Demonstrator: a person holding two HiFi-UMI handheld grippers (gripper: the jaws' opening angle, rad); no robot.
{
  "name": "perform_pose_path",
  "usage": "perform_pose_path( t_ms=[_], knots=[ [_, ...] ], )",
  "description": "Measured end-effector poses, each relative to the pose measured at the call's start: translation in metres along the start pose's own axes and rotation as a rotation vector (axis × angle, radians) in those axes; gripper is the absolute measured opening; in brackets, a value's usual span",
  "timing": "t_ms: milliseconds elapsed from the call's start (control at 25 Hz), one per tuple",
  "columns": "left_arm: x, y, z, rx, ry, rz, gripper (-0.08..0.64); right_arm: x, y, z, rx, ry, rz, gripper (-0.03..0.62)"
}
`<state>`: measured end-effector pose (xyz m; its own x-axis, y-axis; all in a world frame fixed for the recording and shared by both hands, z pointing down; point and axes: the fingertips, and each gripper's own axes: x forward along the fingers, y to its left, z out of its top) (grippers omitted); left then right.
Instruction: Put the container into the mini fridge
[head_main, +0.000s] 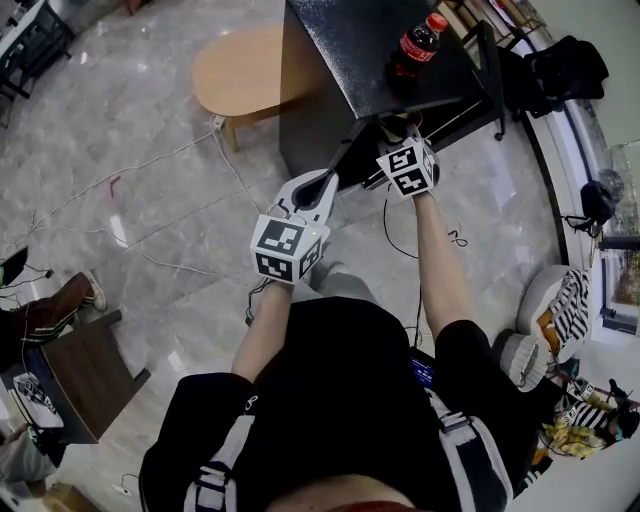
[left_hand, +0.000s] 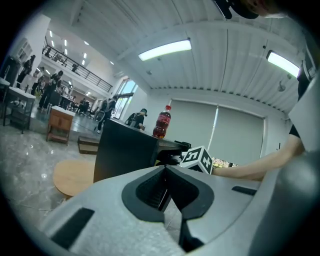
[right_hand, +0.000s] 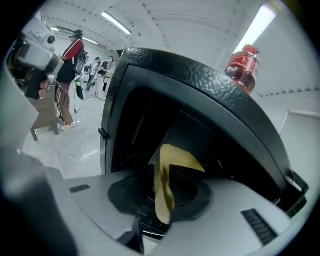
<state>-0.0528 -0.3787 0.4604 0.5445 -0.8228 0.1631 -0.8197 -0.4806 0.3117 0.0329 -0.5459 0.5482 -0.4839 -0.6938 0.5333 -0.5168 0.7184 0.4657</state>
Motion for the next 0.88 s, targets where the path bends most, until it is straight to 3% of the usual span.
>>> perform_pose_path(
  t_ms=[40, 200, 360, 600, 720, 880],
  knots=[
    [0.001, -0.001, 0.0, 0.005, 0.003, -0.005, 0.011, -0.004, 0.0, 0.0, 0.023, -0.011, -0.003, 0.103],
    [0.012, -0.009, 0.008, 0.036, -0.001, -0.031, 0.01, -0.051, -0.013, 0.006, 0.222, -0.131, -0.096, 0.114],
    [0.037, -0.022, 0.037, 0.083, -0.055, -0.071, 0.011, -0.123, -0.042, 0.011, 0.442, -0.308, -0.233, 0.027],
    [0.084, -0.071, 0.111, 0.18, -0.195, -0.198, 0.01, -0.244, -0.107, 0.022, 0.666, -0.585, -0.499, 0.014],
    [0.094, -0.092, 0.131, 0.201, -0.249, -0.156, 0.011, -0.289, -0.126, 0.011, 0.771, -0.601, -0.62, 0.011],
    [0.103, -0.118, 0.126, 0.225, -0.246, -0.153, 0.011, -0.314, -0.125, 0.007, 0.751, -0.583, -0.651, 0.011]
  ],
)
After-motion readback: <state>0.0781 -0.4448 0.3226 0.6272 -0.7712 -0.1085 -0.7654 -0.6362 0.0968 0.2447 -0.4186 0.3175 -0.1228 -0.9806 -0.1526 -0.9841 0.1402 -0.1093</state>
